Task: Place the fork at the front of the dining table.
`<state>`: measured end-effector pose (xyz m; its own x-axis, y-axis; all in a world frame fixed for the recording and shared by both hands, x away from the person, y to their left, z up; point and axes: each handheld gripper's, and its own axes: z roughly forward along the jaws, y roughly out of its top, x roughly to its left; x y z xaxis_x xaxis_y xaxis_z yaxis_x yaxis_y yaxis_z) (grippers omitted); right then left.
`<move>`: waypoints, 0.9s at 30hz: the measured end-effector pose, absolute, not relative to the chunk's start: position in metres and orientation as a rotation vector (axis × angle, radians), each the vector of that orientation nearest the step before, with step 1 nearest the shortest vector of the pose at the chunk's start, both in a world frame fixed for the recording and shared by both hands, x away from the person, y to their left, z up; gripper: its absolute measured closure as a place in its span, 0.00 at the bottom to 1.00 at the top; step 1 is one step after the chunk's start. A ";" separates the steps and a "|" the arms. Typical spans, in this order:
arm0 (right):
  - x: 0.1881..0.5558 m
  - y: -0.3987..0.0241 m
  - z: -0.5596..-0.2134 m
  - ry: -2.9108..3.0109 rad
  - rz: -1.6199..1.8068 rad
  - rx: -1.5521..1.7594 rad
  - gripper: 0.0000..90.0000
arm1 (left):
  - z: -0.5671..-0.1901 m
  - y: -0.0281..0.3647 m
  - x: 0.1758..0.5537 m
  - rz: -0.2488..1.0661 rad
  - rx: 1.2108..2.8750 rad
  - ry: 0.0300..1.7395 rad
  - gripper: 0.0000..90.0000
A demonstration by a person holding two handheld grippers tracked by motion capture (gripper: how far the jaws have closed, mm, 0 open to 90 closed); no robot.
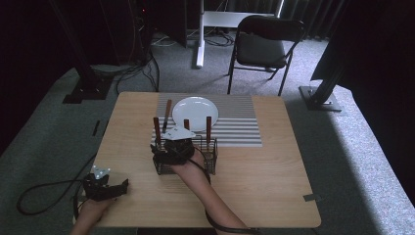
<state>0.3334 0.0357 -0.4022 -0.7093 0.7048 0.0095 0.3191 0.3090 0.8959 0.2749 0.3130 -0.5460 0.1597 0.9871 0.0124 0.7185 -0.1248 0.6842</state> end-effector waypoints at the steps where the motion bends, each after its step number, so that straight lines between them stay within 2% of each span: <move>1: 0.334 0.038 -0.403 2.185 1.373 0.921 0.24 | -0.546 0.313 0.275 0.652 1.906 1.614 0.01; 4: 0.338 0.045 -0.404 2.163 1.354 0.977 0.28 | -0.546 0.313 0.275 0.653 1.905 1.614 0.01; 12: 0.343 0.061 -0.402 2.104 1.324 1.100 0.29 | -0.546 0.313 0.275 0.651 1.907 1.615 0.01; 18: 0.343 0.073 -0.402 2.016 1.294 1.188 0.35 | -0.546 0.313 0.275 0.652 1.905 1.615 0.01; 23: 0.347 0.080 -0.407 1.949 1.238 1.237 0.50 | -0.546 0.313 0.275 0.651 1.904 1.615 0.01; 27: 0.349 0.083 -0.409 1.915 1.251 1.277 0.57 | -0.546 0.313 0.275 0.653 1.902 1.614 0.01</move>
<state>0.3487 0.0830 -0.4090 -0.4228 0.9035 0.0700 0.4272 0.1305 0.8947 0.2749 0.3129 -0.5461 0.1585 0.9873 0.0109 0.7172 -0.1227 0.6860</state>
